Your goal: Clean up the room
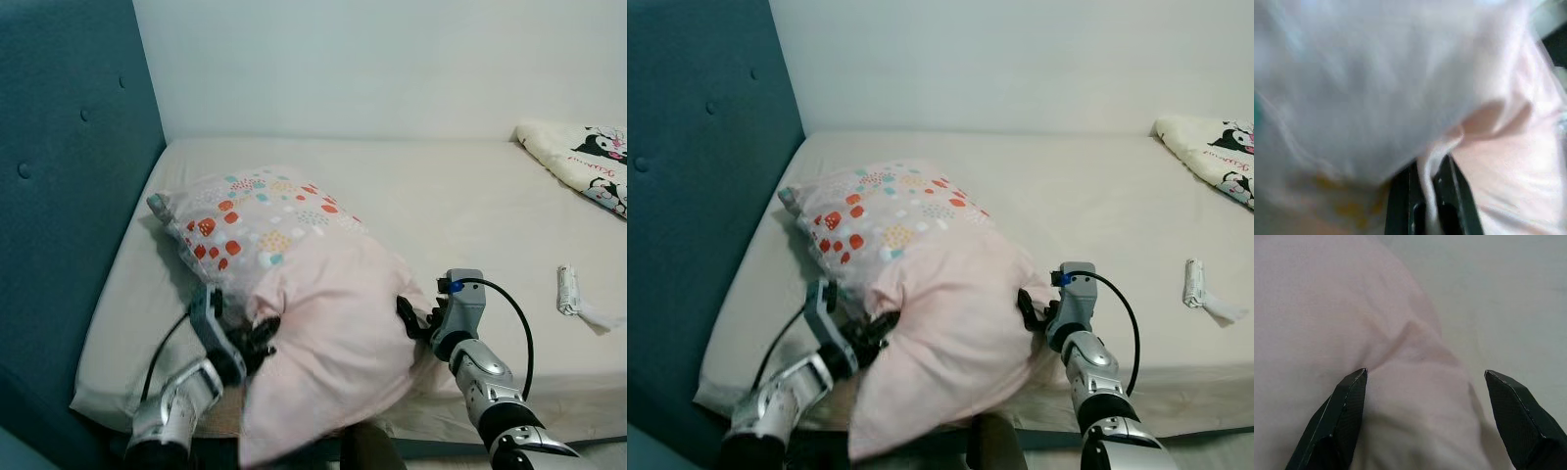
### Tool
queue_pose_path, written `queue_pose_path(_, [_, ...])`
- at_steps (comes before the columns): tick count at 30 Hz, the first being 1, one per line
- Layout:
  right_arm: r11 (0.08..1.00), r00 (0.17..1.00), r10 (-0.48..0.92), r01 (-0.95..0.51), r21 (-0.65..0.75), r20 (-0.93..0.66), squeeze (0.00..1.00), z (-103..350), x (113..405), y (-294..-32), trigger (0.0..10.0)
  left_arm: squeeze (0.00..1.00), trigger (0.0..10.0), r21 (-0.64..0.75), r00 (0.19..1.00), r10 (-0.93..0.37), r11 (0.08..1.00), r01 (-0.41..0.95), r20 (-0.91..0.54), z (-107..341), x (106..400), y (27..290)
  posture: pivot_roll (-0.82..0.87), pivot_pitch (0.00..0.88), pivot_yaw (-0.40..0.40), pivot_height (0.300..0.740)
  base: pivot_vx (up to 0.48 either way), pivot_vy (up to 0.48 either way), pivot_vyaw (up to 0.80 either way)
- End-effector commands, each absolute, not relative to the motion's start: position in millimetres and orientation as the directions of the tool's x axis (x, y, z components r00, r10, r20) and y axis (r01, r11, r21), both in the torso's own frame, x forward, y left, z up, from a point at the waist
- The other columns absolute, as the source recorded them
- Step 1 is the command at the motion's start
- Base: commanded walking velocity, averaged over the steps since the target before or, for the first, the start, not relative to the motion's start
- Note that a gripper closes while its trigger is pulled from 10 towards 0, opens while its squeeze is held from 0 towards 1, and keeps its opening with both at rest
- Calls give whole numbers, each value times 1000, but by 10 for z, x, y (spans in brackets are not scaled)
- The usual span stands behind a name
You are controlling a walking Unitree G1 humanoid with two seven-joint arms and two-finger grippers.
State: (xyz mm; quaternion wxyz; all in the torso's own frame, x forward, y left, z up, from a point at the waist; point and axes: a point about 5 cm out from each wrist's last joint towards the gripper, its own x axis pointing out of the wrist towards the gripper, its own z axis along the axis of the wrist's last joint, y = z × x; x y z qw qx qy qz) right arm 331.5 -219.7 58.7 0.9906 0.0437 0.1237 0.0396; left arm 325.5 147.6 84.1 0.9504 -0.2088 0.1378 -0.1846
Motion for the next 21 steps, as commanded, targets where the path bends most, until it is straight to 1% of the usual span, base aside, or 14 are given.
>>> queue_pose_path(1, [993,966,86,-63,103,-244,0,578,3312,-2185,10000,0,0,-355,932,-323,901,249,-165,935,3327,1596,-46,0,-58,476,0,0,0])
queue_pose_path(2, [993,967,85,-61,103,-242,0,583,3318,-2179,10000,0,0,-217,958,-240,955,204,-155,1072,3446,1732,-52,0,-51,476,0,0,0])
queue_pose_path(3, [993,967,85,-61,103,-242,0,583,3318,-2179,10000,0,0,-217,958,-240,955,204,-155,1072,3446,1732,-52,0,-51,476,0,0,0])
queue_pose_path(4, [993,968,80,-55,108,-238,0,592,3327,-2173,10000,0,0,-73,974,-166,985,156,-152,1193,3537,1869,-58,0,-43,476,0,0,0])
queue_pose_path(6, [992,973,68,-42,118,-222,0,622,3341,-2187,10000,0,0,144,983,-10,989,36,-182,1324,3625,2166,-63,0,-38,476,0,0,0])
queue_pose_path(7, [992,973,68,-42,118,-222,0,622,3341,-2187,10000,0,0,144,983,-10,989,36,-182,1324,3625,2166,-63,0,-38,476,0,0,0])
queue_pose_path(8, [991,975,63,-36,126,-214,0,634,3344,-2197,10000,0,0,205,982,48,979,-10,-183,1366,3640,2273,-63,0,-37,476,0,0,0])
queue_pose_path(9, [991,975,63,-36,126,-214,0,634,3344,-2197,10000,0,0,205,982,48,979,-10,-183,1366,3640,2273,-63,0,-37,476,0,0,0])
queue_pose_path(10, [992,976,57,-31,126,-210,0,642,3343,-2213,10000,0,0,245,981,108,967,-66,-163,1426,3649,2383,-61,0,-35,476,0,0,0])
queue_pose_path(12, [992,976,57,-31,126,-210,0,642,3343,-2213,10000,0,0,245,981,108,967,-66,-163,1426,3649,2383,-61,0,-35,476,0,0,0])
queue_pose_path(13, [992,976,53,-28,123,-211,0,639,3339,-2222,10000,0,0,261,969,208,950,-169,-133,1493,3642,2538,-63,0,-28,476,0,0,0])
queue_pose_path(14, [992,976,53,-28,123,-211,0,639,3339,-2222,10000,0,0,261,969,208,950,-169,-133,1493,3642,2538,-63,0,-28,476,0,0,0])
queue_pose_path(17, [993,976,61,-38,112,-208,0,635,3337,-2196,10000,0,0,302,892,440,868,-394,-101,1530,3499,2907,-61,0,-22,476,0,0,0])
queue_pose_path(21, [993,974,75,-52,107,-213,0,620,3334,-2158,10000,0,0,264,825,547,824,-501,-141,1369,3310,3060,-52,0,-26,476,0,0,0])
